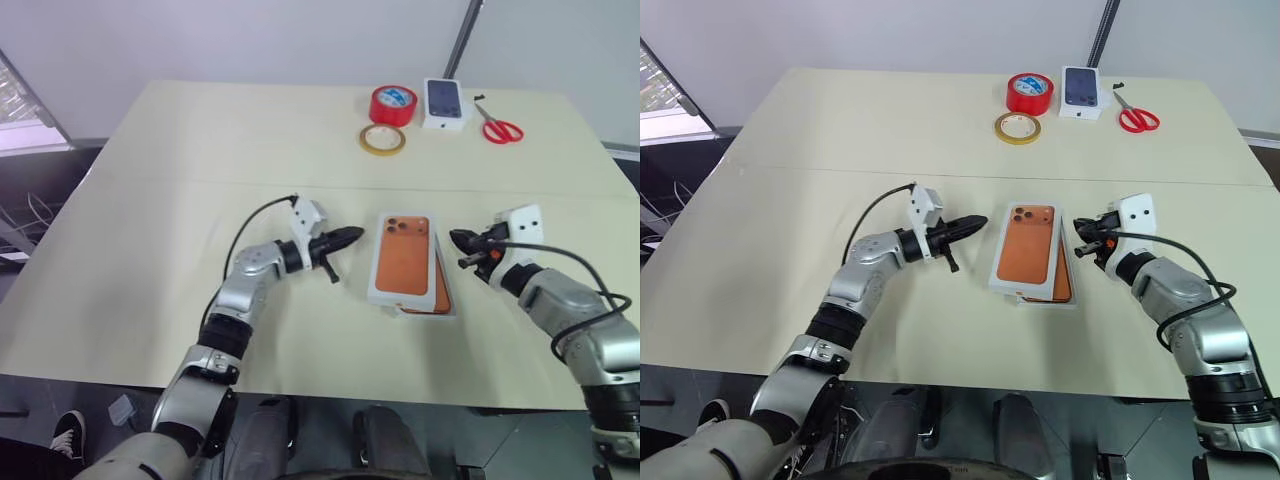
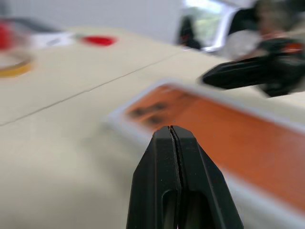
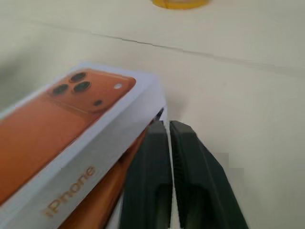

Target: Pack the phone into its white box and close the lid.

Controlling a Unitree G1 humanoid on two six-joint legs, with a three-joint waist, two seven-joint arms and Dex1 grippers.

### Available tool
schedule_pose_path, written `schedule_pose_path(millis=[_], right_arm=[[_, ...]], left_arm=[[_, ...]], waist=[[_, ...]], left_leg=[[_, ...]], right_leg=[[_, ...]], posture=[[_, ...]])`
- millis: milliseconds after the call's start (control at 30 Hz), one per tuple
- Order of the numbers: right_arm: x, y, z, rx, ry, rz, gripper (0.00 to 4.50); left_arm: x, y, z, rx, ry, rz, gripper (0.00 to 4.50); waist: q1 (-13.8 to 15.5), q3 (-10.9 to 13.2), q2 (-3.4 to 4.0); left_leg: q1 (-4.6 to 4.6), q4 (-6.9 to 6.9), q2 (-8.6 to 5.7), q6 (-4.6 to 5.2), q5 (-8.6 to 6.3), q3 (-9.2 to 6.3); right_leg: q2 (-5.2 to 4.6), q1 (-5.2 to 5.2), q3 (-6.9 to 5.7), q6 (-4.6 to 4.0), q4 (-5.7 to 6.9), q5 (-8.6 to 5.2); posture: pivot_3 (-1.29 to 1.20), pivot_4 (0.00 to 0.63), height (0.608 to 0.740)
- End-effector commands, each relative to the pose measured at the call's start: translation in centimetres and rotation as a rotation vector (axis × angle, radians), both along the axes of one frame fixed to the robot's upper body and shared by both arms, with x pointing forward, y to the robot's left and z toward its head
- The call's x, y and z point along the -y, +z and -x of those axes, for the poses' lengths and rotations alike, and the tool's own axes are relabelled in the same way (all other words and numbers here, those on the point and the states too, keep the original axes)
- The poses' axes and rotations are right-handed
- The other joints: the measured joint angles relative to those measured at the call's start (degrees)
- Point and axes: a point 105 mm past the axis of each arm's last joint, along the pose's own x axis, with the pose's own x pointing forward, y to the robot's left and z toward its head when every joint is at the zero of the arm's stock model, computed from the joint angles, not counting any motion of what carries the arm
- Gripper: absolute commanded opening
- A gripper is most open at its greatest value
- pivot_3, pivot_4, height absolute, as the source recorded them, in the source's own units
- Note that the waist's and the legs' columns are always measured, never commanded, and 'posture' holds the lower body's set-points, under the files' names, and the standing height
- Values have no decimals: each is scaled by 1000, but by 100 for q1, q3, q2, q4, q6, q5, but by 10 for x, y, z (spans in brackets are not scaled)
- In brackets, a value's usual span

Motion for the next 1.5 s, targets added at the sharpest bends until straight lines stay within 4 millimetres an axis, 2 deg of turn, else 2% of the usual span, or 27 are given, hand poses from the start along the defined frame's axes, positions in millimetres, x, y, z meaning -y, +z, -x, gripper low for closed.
schedule_pose_path(millis=[33, 100, 267, 700, 1167, 1500], right_arm=[[-3, 6, -1, 63, 16, 50, 60], [-4, 7, -1, 71, 16, 45, 60], [-5, 2, -1, 67, 38, 118, 60], [-6, 2, 4, 71, 51, 151, 60], [-3, -2, 18, 41, 83, 173, 60], [-10, -15, 28, -12, 154, 226, 60]], left_arm=[[1, -4, -3, -18, 11, -55, 0], [5, -9, -2, -26, 4, -75, 0], [28, -23, 2, -96, -43, -90, 0], [67, -17, 18, -98, -160, -60, 0], [70, -11, 26, -79, -199, -53, 0], [68, -22, 33, -100, -212, -88, 0]], waist=[[4, 0, -1], [-9, 1, -1], [-6, 1, -1], [-11, 1, -1], [-7, 1, -1], [-12, -1, 1]], left_leg=[[0, 1, -4, 0, 0, 0], [0, 3, -5, 0, 0, 1], [0, 4, -6, -1, 0, 1], [0, 2, -5, -2, 1, 1], [0, 3, -6, -2, 1, 1], [1, 4, -5, -2, 1, 0]], right_leg=[[-2, 1, 0, 1, 0, 0], [-3, 4, 0, 4, -2, 2], [-5, 4, 0, 5, -2, 3], [-6, 2, 1, 5, 0, 3], [-10, 3, 2, 5, 0, 3], [-9, 4, 1, 5, 0, 3]], posture=[[0, 150, 740], [0, 150, 740], [0, 150, 740], [0, 150, 740], [0, 150, 740], [0, 150, 740]])
